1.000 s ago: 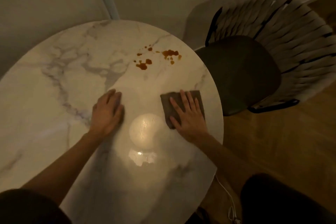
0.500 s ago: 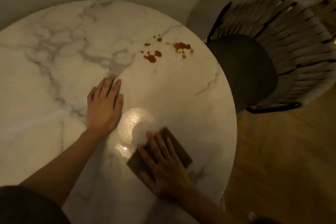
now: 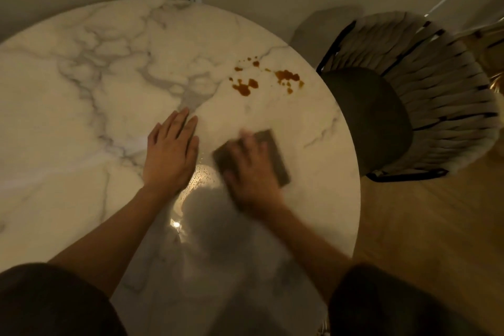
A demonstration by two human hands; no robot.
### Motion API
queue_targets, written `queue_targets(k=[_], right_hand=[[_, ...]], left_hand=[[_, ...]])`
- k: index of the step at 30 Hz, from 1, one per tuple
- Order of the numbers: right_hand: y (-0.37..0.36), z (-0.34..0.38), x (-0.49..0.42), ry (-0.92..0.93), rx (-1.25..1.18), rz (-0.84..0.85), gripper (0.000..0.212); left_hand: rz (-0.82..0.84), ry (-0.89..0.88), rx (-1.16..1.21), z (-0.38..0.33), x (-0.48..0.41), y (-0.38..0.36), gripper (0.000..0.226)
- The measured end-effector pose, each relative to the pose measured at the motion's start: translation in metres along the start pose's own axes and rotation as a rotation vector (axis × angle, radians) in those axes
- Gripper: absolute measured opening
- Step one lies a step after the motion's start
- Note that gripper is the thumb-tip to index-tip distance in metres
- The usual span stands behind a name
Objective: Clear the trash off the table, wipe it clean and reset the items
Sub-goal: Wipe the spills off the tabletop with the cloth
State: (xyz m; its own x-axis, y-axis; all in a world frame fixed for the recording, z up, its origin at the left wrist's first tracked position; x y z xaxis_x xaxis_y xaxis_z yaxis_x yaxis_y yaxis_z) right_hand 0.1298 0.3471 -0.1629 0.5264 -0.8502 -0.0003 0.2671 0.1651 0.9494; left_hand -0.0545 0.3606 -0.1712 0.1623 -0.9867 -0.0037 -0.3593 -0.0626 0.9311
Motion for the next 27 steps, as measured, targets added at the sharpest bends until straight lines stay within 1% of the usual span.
queue_targets(k=[1, 3, 4, 5, 6, 7, 8, 10, 11, 12, 13, 14, 15, 16, 17, 18, 19, 20, 21, 23, 25, 27], right_hand=[[-0.011, 0.03, 0.033, 0.163, -0.01, 0.049, 0.048], [-0.022, 0.058, 0.103, 0.401, 0.01, 0.199, 0.047], [-0.02, 0.049, 0.122, 0.467, 0.026, 0.24, 0.048], [-0.015, 0.03, 0.128, 0.49, 0.024, 0.246, 0.049], [-0.009, 0.004, 0.123, 0.463, 0.049, 0.242, 0.05], [0.001, -0.024, 0.11, 0.389, 0.091, 0.213, 0.051], [0.013, -0.052, 0.091, 0.272, 0.129, 0.165, 0.052], [0.035, -0.095, 0.045, -0.03, 0.14, 0.078, 0.055], [0.038, -0.099, 0.023, -0.173, 0.131, 0.02, 0.056], [0.035, -0.091, 0.005, -0.269, 0.125, -0.022, 0.057], [0.025, -0.07, -0.01, -0.29, 0.106, -0.033, 0.058], [0.01, -0.039, -0.018, -0.223, 0.076, -0.037, 0.059], [-0.005, -0.001, -0.018, -0.08, 0.023, -0.036, 0.061], [-0.021, 0.04, -0.006, 0.111, -0.037, -0.005, 0.063], [-0.032, 0.076, 0.014, 0.286, -0.081, 0.064, 0.063], [-0.04, 0.097, 0.034, 0.404, -0.07, 0.156, 0.062], [-0.042, 0.095, 0.045, 0.468, -0.037, 0.203, 0.058], [-0.038, 0.078, 0.045, 0.495, -0.021, 0.192, 0.055], [-0.032, 0.05, 0.038, 0.461, 0.0, 0.162, 0.052], [-0.011, -0.02, 0.018, 0.283, 0.105, 0.091, 0.052], [0.023, -0.096, 0.0, 0.013, 0.154, 0.057, 0.053], [0.045, -0.141, -0.012, -0.299, 0.115, -0.003, 0.053]], left_hand=[[0.0, 0.0, 0.01, -0.001, 0.0, 0.0, 0.048], [-0.004, 0.004, 0.034, -0.003, -0.001, 0.0, 0.048], [-0.014, 0.009, 0.058, -0.003, -0.001, 0.0, 0.047], [-0.022, 0.017, 0.087, -0.002, -0.001, 0.003, 0.046], [-0.026, 0.02, 0.113, 0.0, -0.005, 0.007, 0.045], [-0.026, 0.005, 0.125, 0.001, -0.011, 0.01, 0.044], [-0.027, -0.023, 0.119, 0.004, -0.021, 0.013, 0.044], [-0.036, -0.048, 0.075, 0.013, -0.042, 0.016, 0.045], [-0.038, -0.035, 0.051, 0.018, -0.051, 0.016, 0.046], [-0.036, -0.014, 0.027, 0.024, -0.057, 0.014, 0.046], [-0.034, 0.004, 0.007, 0.027, -0.059, 0.011, 0.046], [-0.033, 0.014, -0.002, 0.029, -0.06, 0.008, 0.046], [-0.033, 0.016, 0.0, 0.029, -0.061, 0.006, 0.046], [-0.034, 0.013, 0.004, 0.03, -0.058, 0.005, 0.046], [-0.04, 0.008, -0.003, 0.03, -0.055, 0.005, 0.046], [-0.044, 0.005, -0.013, 0.031, -0.056, 0.006, 0.047], [-0.041, 0.008, -0.015, 0.031, -0.058, 0.008, 0.048], [-0.034, 0.012, -0.009, 0.031, -0.06, 0.009, 0.048], [-0.028, 0.014, -0.006, 0.032, -0.06, 0.009, 0.048], [-0.022, 0.02, -0.012, 0.032, -0.06, 0.009, 0.049], [-0.019, 0.016, -0.012, 0.031, -0.058, 0.009, 0.049], [-0.018, 0.026, -0.005, 0.03, -0.057, 0.009, 0.05]])
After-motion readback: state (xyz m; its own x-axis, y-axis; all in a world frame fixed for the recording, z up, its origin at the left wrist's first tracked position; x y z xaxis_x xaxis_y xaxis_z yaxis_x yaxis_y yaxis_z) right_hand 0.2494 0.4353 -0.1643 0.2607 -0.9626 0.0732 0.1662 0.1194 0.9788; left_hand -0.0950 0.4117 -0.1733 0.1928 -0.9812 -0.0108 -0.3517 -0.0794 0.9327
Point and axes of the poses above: each hand's wrist, its own x-axis away from the middle knuckle, its own y-axis out of the back of the hand, z = x × y, the point moved 3 cm from there along -x, towards the middle knuckle, and after that the axes turned 7 degrees about y, right-handed, at the moved point
